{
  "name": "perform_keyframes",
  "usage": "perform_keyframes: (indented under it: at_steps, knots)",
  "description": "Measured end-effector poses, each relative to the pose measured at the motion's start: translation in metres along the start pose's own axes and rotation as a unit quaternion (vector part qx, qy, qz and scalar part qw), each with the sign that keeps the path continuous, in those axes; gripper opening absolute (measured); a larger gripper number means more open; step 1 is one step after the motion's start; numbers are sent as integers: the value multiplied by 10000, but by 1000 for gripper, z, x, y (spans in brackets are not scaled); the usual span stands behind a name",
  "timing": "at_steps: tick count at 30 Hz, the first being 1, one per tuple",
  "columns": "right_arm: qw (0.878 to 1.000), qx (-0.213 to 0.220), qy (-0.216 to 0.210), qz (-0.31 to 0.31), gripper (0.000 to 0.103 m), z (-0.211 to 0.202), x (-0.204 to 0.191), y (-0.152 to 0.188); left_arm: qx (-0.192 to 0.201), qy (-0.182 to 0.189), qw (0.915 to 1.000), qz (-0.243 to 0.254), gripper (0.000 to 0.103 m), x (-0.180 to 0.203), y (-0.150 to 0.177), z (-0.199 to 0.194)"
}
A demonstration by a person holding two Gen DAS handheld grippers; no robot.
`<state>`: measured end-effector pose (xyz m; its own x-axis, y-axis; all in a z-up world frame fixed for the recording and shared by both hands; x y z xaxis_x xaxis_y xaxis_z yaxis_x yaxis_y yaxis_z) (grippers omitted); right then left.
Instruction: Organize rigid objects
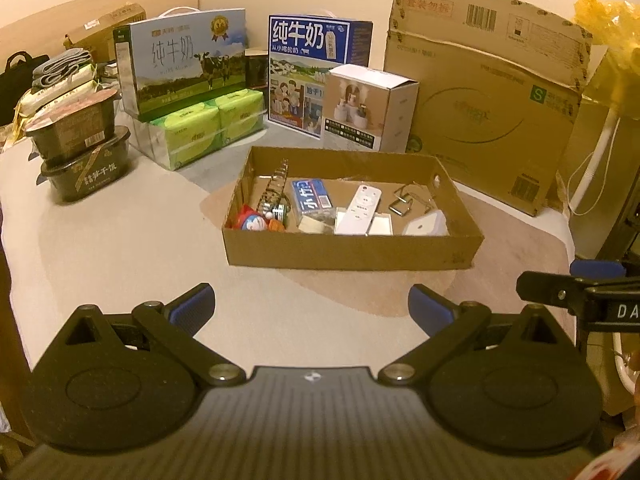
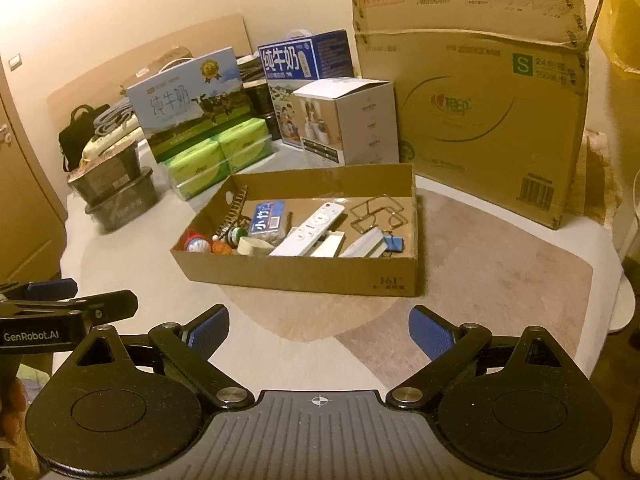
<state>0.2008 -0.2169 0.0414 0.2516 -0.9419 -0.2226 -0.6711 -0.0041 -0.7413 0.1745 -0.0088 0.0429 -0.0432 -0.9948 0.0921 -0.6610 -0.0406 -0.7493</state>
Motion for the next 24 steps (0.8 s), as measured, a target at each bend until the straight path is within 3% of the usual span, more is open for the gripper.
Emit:
perform_keyframes:
  at_steps: [24]
  knots:
    - [9997, -95, 124, -177, 96, -35, -9, 63, -167, 12, 9999, -15, 102, 6, 64, -41]
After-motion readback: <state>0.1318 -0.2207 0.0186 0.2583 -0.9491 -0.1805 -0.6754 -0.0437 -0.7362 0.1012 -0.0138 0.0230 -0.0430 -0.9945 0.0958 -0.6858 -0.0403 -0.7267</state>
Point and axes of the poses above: each gripper's, at about its wrist camera, not at the fingertips, and z roughly the way its jaws point, x to its right, y to its underside, the point moved 6 cm from there along z, roughly the way its jaws point, and after that the axes turned 3 degrees about y, right-handed, at the moved point
